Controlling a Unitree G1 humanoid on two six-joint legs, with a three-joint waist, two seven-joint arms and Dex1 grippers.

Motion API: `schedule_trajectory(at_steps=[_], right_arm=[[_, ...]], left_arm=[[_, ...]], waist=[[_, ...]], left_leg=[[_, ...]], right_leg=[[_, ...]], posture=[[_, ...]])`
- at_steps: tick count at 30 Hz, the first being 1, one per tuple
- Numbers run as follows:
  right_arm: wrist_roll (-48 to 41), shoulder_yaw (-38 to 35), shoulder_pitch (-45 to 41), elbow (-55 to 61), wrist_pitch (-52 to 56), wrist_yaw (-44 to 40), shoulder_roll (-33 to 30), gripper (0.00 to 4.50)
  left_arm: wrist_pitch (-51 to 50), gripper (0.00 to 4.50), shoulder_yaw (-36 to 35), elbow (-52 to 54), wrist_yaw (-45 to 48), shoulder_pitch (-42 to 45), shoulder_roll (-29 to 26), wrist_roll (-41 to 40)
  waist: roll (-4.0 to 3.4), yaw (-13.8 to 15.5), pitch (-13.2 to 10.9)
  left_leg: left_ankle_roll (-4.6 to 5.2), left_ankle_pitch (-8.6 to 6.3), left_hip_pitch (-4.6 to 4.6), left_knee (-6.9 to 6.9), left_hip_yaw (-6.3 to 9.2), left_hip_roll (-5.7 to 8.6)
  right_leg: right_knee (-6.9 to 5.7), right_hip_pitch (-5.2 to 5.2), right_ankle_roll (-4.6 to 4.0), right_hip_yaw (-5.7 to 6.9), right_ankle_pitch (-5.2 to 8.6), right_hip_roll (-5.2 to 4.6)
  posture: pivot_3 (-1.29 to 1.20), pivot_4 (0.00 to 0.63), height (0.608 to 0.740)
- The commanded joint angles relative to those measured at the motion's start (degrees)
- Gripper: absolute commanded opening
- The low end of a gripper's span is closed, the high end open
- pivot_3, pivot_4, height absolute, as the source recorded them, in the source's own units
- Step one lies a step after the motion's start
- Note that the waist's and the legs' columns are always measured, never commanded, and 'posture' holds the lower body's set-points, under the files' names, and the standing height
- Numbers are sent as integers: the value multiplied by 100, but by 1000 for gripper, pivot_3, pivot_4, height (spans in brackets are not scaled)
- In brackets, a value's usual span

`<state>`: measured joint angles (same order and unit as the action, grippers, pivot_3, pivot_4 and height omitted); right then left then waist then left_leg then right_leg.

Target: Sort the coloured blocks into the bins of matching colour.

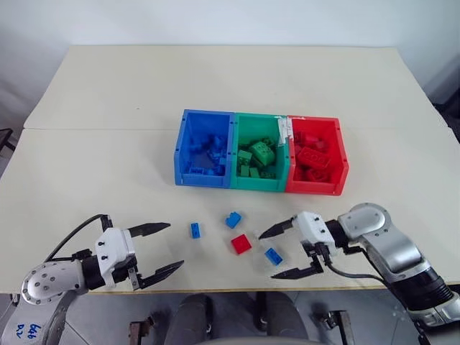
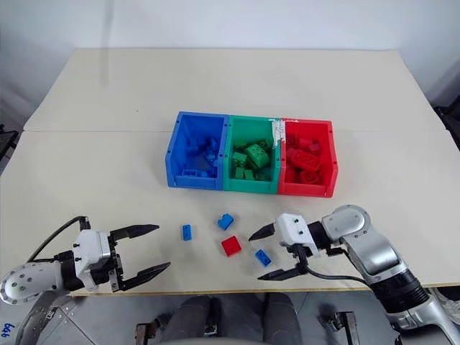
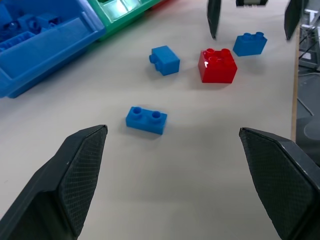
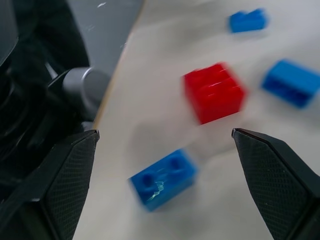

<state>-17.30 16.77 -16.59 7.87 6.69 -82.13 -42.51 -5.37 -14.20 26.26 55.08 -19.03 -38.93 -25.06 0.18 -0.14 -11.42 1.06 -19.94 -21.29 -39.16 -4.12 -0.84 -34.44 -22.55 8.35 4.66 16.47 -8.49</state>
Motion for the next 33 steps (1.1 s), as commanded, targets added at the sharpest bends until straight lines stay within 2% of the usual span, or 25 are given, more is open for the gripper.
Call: schedule_trajectory(at_steps=[1, 5, 7, 17, 26, 30, 33], right_arm=[[122, -11, -4, -301, -310, -43, 39, 4454], [201, -90, 91, -717, -632, -6, 62, 4454], [206, -131, 153, -863, -802, 13, 52, 4081], [44, -439, 158, -926, -872, 264, 86, 1040], [-424, -1136, 208, -674, -515, 842, 182, 1040], [-1151, -1870, 399, -306, -21, 1246, 265, 1040], [-1234, -2105, 568, -147, 65, 1250, 144, 1040]], left_arm=[[-153, 4500, 25, 269, 52, 175, -126, -222], [-221, 4500, 109, 273, 181, 402, -223, -281], [-228, 4500, 187, 267, 271, 501, -270, -317], [-227, 4500, 541, 125, 390, 914, -231, -287], [-73, 4500, 1017, -318, 390, 1556, -11, -85], [21, 4500, 1246, -638, 471, 1982, 147, -52], [116, 4500, 1320, -927, 550, 2254, 202, 10]], waist=[[1, -2, 1], [2, -2, 1], [2, 2, 1], [2, 8, 1], [2, 8, 1], [2, 34, 1], [2, 30, 1]], left_leg=[[0, 1, 3, 0, 0, 0], [-2, 3, 5, 0, 0, -1], [-2, 3, 6, 0, 0, 0], [-1, 3, 6, 0, 0, 1], [-2, 5, 4, -1, -1, 2], [-2, 5, 2, -1, 0, 2], [0, 6, 1, -3, 0, 4]], right_leg=[[0, 1, 0, 0, 0, 0], [-7, 1, 0, 0, 0, 2], [-7, 4, 0, 0, 0, 2], [-6, 5, 0, 1, 0, 3], [-8, 3, 0, 1, 0, 4], [-7, 3, 1, 2, 0, 6], [-8, 4, 3, 2, -1, 5]], posture=[[0, 150, 740], [0, 150, 740], [0, 150, 740], [0, 150, 740], [0, 150, 740], [0, 150, 740], [0, 150, 740]])
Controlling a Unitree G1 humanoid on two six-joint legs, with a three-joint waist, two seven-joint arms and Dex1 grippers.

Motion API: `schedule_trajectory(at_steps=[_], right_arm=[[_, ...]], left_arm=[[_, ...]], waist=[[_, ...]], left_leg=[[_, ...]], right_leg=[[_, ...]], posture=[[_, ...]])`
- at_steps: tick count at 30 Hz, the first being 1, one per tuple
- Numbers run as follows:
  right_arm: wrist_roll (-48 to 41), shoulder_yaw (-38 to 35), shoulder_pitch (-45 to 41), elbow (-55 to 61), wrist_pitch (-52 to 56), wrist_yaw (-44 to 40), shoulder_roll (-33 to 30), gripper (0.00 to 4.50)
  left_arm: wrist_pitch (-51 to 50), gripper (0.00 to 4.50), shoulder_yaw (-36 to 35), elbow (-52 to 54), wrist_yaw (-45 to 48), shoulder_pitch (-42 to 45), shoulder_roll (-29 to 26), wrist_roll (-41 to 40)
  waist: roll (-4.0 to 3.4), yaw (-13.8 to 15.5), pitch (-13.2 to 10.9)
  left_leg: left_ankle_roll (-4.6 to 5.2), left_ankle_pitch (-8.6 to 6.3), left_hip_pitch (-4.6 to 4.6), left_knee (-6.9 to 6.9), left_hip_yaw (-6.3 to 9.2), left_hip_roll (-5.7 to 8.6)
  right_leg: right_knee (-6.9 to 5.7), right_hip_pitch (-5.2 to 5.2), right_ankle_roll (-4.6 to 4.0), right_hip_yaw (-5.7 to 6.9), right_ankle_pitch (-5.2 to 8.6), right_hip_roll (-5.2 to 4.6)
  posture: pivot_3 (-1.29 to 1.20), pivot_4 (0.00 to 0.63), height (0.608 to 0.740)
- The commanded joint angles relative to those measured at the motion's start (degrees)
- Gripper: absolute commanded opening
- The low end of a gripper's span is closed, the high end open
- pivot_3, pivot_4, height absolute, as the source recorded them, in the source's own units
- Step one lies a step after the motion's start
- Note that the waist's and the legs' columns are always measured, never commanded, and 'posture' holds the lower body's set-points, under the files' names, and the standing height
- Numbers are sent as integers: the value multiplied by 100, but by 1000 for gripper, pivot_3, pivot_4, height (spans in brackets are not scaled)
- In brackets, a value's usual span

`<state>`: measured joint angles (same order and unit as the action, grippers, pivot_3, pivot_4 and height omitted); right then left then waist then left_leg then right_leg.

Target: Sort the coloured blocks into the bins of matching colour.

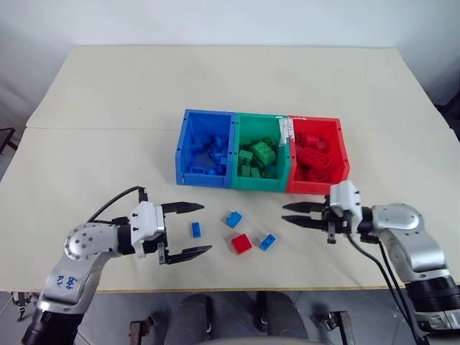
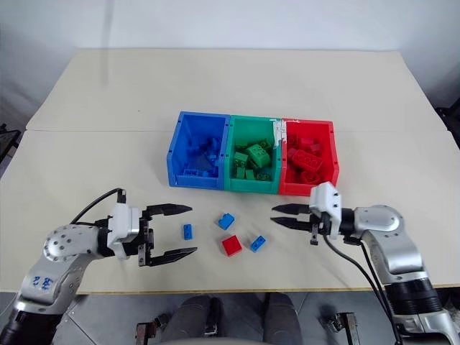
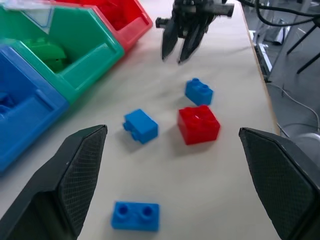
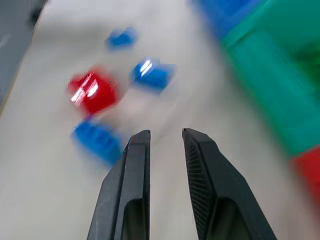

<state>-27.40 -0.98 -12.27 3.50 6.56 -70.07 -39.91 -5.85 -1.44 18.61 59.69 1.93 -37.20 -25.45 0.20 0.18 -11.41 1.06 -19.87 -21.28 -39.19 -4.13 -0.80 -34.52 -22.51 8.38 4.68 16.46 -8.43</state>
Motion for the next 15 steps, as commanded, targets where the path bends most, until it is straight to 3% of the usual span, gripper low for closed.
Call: schedule_trajectory(at_steps=[1, 6, 8, 14, 15], right_arm=[[-174, -359, 166, 312, 50, 43, -150, 1040], [-129, -81, 45, 304, 420, -344, -458, 1208], [-24, 98, -138, 215, 320, -585, -465, 1624], [601, 1023, -969, -508, -484, -1433, -129, 3584], [677, 1164, -1111, -657, -563, -1568, -54, 3584]], left_arm=[[180, 4500, 37, -248, 87, 244, 42, 52], [242, 4500, 29, -402, 251, 296, -32, 36], [271, 4500, 21, -388, 299, 233, -51, 47], [307, 4500, -77, -174, 270, -144, -115, 69], [295, 4500, -104, -120, 246, -217, -127, 60]], waist=[[0, -6, 0], [0, -40, 0], [0, -45, 0], [0, -41, 0], [0, -41, 0]], left_leg=[[0, 0, 1, 0, 0, 1], [0, 0, 1, 0, -6, 2], [0, 0, 2, 0, -8, -1], [-1, 1, 4, 0, -9, -4], [-1, 1, 5, 0, -9, -5]], right_leg=[[0, 1, 0, 0, 0, 0], [0, -2, 0, -2, 0, 3], [0, -3, 0, -4, 0, 5], [-1, -4, 0, -6, 0, 7], [-1, -4, 0, -6, 0, 7]], posture=[[0, 150, 740], [0, 150, 740], [0, 150, 740], [0, 150, 740], [0, 150, 740]])
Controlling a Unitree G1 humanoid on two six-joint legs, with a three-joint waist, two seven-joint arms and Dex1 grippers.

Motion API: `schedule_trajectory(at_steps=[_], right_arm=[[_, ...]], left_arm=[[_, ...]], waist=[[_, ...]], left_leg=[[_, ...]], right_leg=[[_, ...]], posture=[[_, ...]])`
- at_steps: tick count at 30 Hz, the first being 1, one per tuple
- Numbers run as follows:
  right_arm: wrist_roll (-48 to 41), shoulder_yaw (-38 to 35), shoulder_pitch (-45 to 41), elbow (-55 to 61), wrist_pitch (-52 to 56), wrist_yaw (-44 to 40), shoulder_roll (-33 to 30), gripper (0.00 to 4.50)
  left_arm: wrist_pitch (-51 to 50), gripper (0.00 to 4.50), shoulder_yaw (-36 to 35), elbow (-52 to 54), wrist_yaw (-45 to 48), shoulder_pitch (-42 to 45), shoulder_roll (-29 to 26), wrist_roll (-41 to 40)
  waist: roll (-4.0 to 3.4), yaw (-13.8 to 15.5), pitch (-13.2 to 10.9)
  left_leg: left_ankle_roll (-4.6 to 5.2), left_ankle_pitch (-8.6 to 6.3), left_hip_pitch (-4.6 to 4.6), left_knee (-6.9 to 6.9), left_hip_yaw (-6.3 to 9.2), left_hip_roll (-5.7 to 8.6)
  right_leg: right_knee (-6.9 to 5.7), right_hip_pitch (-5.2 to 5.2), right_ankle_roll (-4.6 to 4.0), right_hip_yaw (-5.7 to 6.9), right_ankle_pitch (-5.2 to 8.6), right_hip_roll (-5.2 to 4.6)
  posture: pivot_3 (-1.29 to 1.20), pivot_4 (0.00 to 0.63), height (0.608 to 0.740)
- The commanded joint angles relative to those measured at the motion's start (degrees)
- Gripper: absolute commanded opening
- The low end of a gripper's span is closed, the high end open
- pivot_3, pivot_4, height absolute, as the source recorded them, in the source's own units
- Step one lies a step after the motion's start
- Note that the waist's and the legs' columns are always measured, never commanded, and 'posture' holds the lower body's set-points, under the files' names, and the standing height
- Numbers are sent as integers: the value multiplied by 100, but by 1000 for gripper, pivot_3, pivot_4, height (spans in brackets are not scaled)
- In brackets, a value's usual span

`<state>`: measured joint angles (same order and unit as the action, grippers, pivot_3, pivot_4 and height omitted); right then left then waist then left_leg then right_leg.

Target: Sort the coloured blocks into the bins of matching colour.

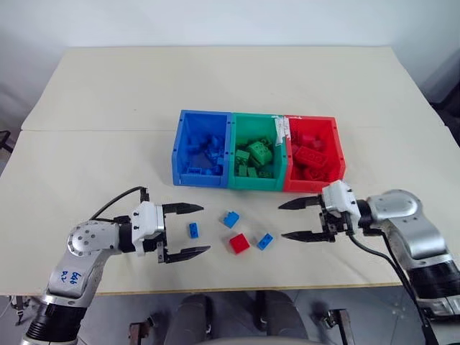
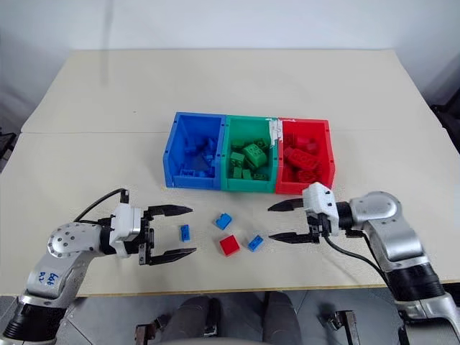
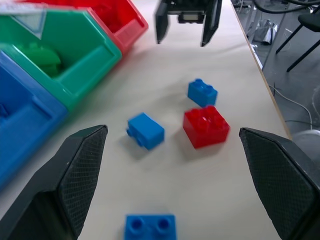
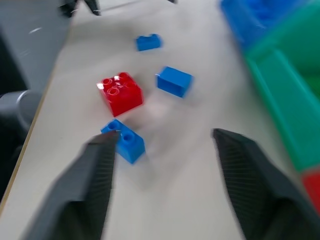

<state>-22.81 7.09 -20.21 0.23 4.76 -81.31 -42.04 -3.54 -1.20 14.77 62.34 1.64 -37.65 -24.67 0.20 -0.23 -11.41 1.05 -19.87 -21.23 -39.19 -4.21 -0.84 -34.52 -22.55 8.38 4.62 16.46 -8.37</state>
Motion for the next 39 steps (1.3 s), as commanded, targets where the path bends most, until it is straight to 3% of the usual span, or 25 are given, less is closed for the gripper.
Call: schedule_trajectory(at_steps=[1, 7, 10, 18, 31, 35, 39], right_arm=[[308, 504, -462, -504, -481, -574, 240, 3584], [751, 1073, -1013, -1499, -1060, -1070, 527, 3584], [718, 1164, -1113, -1741, -1160, -1105, 606, 3050], [392, 899, -818, -1485, -1208, -1010, 548, 414], [-517, -1001, 477, -40, -177, 414, -93, 414], [-635, -970, 190, 266, 390, 845, 108, 414], [-520, -538, -826, 380, 1136, 1532, 674, 414]], left_arm=[[60, 4500, -155, 326, -42, -273, -97, -20], [17, 4500, -308, 560, -126, -576, -219, -65], [6, 4500, -376, 616, -151, -635, -250, -81], [61, 4500, -277, 487, -124, -441, -193, -25], [-35, 4500, -391, -155, -455, 168, 53, -43], [-80, 4500, -639, -217, -811, 47, 200, -91], [-120, 4500, -986, -35, -1190, -257, 336, -127]], waist=[[0, 1, 0], [0, 18, 0], [0, -4, 0], [0, 8, 0], [-1, 3, -1], [-1, -30, -1], [-2, -67, -1]], left_leg=[[0, 0, -1, 0, 0, 0], [1, 0, -4, -1, 6, 3], [1, 1, -5, -1, 7, 2], [1, 1, -5, -1, 8, 2], [-1, 1, -5, -1, 6, 2], [-2, 2, 3, -1, -3, -4], [-7, 5, 2, -1, -3, -6]], right_leg=[[0, 0, 0, 0, 0, 0], [1, 0, 0, 3, 0, -7], [1, 0, 0, 4, 0, -8], [0, 1, 0, 7, 0, -7], [-1, 1, 0, 8, 0, -4], [-7, -1, 0, 0, 0, -4], [-18, -8, 0, -4, 0, -6]], posture=[[0, 150, 740], [0, 150, 740], [0, 150, 740], [0, 150, 740], [0, 150, 740], [0, 150, 740], [0, 150, 740]])
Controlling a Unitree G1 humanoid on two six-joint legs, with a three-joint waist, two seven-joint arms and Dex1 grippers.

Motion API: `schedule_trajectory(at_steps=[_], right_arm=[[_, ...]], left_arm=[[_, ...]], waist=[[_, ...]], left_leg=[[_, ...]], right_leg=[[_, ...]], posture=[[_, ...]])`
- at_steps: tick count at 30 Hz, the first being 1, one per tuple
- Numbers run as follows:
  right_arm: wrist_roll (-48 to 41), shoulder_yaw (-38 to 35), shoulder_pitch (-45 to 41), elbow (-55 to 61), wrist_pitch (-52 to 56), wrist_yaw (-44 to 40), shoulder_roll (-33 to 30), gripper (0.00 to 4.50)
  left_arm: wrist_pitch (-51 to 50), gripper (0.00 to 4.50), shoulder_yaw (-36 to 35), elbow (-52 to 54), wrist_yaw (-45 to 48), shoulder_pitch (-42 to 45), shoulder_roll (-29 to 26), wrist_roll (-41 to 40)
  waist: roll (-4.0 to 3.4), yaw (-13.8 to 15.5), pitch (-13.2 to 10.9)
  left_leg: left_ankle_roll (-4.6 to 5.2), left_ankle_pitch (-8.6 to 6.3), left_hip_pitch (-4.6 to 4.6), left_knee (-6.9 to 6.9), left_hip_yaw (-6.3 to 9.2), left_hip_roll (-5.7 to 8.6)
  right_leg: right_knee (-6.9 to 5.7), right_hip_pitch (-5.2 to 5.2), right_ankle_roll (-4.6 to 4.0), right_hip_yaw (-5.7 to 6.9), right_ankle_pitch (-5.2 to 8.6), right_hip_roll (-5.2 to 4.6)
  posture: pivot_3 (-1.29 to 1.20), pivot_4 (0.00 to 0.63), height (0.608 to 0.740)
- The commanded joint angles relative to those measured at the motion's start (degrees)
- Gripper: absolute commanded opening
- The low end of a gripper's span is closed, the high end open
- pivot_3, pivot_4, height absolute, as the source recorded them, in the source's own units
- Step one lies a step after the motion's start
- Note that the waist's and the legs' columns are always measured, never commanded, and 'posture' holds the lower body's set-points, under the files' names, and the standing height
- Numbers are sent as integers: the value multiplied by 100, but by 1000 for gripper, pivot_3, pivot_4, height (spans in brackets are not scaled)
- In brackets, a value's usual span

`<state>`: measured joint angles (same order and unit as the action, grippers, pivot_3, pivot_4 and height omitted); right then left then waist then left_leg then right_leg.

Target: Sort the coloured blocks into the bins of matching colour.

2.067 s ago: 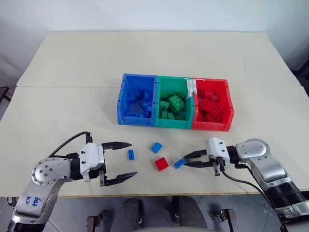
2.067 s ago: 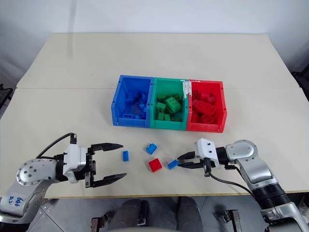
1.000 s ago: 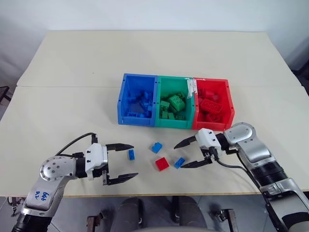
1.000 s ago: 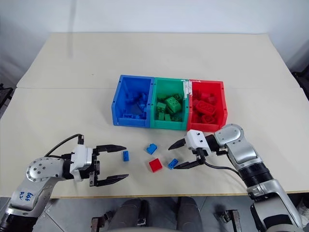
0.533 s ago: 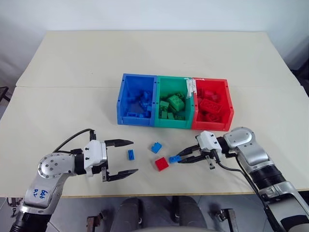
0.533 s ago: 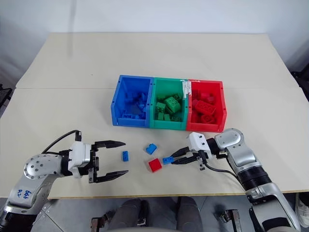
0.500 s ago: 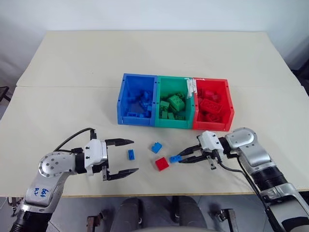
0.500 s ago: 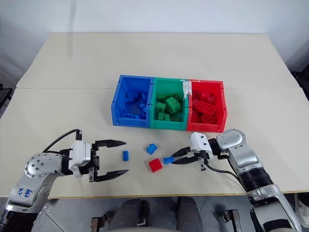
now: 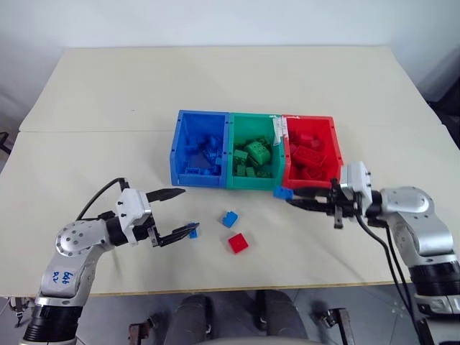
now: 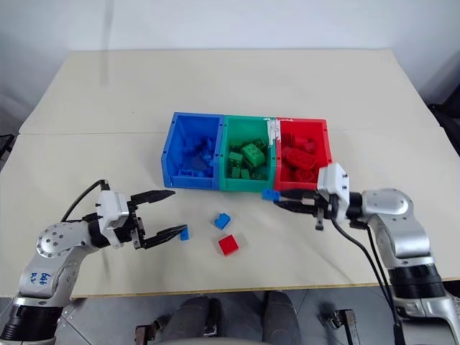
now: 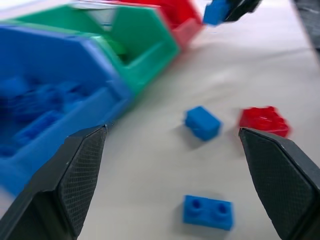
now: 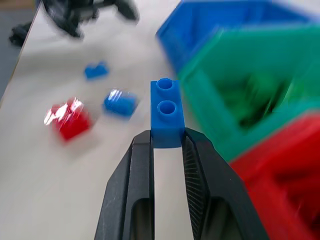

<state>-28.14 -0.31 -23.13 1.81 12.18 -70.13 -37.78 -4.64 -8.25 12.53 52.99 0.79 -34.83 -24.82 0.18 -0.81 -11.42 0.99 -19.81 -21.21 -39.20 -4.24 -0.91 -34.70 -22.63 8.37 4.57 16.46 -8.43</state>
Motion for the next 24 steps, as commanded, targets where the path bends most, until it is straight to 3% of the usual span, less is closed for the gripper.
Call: schedule_trajectory(at_steps=[1, 10, 16, 24], right_arm=[[234, 408, -853, 125, 474, 512, 365, 414], [1141, 1150, -2957, -1581, 501, 1340, 1857, 414], [1711, 1422, -3533, -2575, 435, 1563, 2301, 414], [1477, 1154, -3368, -2136, 359, 1171, 2200, 3238]], left_arm=[[-47, 4500, -390, 255, -376, -258, 87, -128], [-171, 4500, -1043, 701, -1135, -750, 296, -199], [-165, 4500, -1017, 971, -1276, -1020, 356, -127], [-181, 4500, -899, 1016, -1226, -1074, 278, -108]], waist=[[0, -26, 0], [0, -93, 0], [1, -88, 0], [1, -99, 0]], left_leg=[[-1, 0, 0, 0, 0, -1], [3, -2, -17, 1, 5, 6], [4, -3, -30, 3, 3, 8], [5, -4, -40, 4, -21, 6]], right_leg=[[-2, -2, 0, 1, 0, 0], [-5, -16, -2, 7, 1, -8], [-11, -33, -4, 18, 2, -10], [-27, -65, -4, 20, 2, -11]], posture=[[0, 150, 740], [0, 150, 740], [0, 150, 740], [0, 150, 740]])
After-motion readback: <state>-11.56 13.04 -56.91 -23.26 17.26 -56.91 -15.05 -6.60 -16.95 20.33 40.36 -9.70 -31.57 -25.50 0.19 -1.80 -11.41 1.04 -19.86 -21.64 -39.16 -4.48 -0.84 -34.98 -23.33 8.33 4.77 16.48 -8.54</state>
